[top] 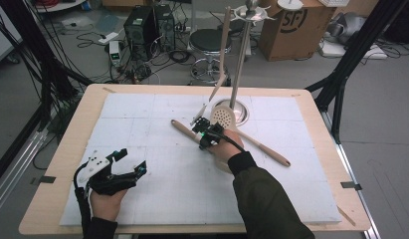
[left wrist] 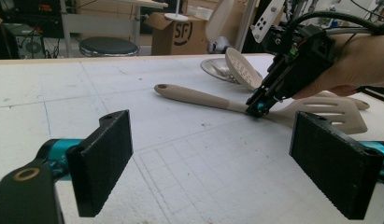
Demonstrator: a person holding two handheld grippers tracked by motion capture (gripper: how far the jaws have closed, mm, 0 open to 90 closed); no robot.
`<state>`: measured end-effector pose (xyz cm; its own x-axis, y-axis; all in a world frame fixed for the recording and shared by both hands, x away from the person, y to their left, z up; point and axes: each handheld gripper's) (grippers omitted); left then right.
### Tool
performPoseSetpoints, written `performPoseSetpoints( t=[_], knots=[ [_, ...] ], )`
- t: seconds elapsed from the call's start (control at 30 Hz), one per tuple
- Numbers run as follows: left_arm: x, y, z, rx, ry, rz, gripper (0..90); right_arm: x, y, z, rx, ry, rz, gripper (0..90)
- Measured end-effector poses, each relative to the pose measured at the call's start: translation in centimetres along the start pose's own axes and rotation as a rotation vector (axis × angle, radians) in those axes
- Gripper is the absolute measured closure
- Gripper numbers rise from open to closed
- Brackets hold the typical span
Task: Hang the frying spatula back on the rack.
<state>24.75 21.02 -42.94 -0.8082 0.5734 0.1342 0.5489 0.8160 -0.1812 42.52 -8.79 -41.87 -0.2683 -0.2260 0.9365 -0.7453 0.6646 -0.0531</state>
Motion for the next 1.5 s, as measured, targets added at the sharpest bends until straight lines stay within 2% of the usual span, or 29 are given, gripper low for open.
performPoseSetpoints(
  t=[0.17, 0.37, 0.4, 0.43, 0.53, 0.57, 0.73, 0.87, 1.0, 1.13, 1.2, 1.27, 1.43, 1.5],
  knots=[
    [0.0, -0.1, 0.0, -0.005, 0.003, -0.001, 13.9, -0.1, -0.4, 0.0, -0.008, -0.002, -0.022, 77.8],
    [-0.2, -0.2, 0.0, -0.005, 0.006, 0.0, 13.9, -0.3, -1.6, 0.2, -0.057, -0.014, -0.108, 76.2],
    [-0.2, -0.1, 0.0, -0.005, 0.011, 0.001, 13.9, -0.4, -1.9, 0.2, -0.052, -0.017, -0.121, 76.2],
    [-0.3, -0.1, 0.0, -0.007, 0.014, 0.002, 13.9, -0.4, -1.9, 0.2, -0.061, -0.012, -0.124, 76.2],
    [-0.4, -0.2, 0.1, -0.008, 0.016, 0.006, 13.9, -0.4, -1.5, 0.1, -0.038, -0.01, -0.099, 76.3],
    [-0.5, -0.3, 0.1, -0.009, 0.015, 0.006, 13.9, -0.4, -1.4, 0.0, -0.017, -0.01, -0.092, 76.5],
    [-0.8, -0.4, 0.1, -0.012, 0.02, 0.013, 13.9, -0.5, -0.9, -0.9, 0.02, 0.054, -0.061, 76.6],
    [-1.0, -0.3, 0.1, -0.012, 0.025, 0.018, 13.9, -0.4, -1.4, -0.7, -0.021, 0.043, -0.087, 78.3],
    [-0.8, -0.3, 0.1, -0.009, 0.02, 0.02, 13.9, -0.3, -1.4, 0.2, -0.007, -0.018, -0.09, 78.9],
    [-0.7, -0.1, 0.1, 0.0, 0.013, 0.014, 13.9, -0.1, -2.1, 1.6, -0.059, -0.12, -0.142, 79.0],
    [-0.7, 0.0, 0.1, 0.0, 0.015, 0.009, 13.9, 0.2, -2.3, 2.2, -0.067, -0.17, -0.166, 79.0],
    [-0.7, -0.1, 0.0, -0.004, 0.011, 0.009, 13.9, 0.7, -2.4, 2.8, -0.08, -0.233, -0.159, 79.0],
    [-0.7, -0.5, 0.0, -0.012, 0.013, 0.017, 13.9, 2.8, -3.2, 4.2, -0.125, -0.373, -0.181, 78.9],
    [-0.7, -0.5, 0.0, -0.014, 0.015, 0.019, 13.9, 3.8, -3.5, 4.6, -0.138, -0.419, -0.163, 78.9]
  ],
)
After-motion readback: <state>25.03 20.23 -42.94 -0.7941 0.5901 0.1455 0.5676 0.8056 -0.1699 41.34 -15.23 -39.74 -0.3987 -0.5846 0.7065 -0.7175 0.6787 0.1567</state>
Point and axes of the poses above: each handheld gripper's, and its own axes: x roughly backward along the jaws, z roughly out of its underside, y roughly to its left, and after that the axes turned 3 degrees about -y, right-handed
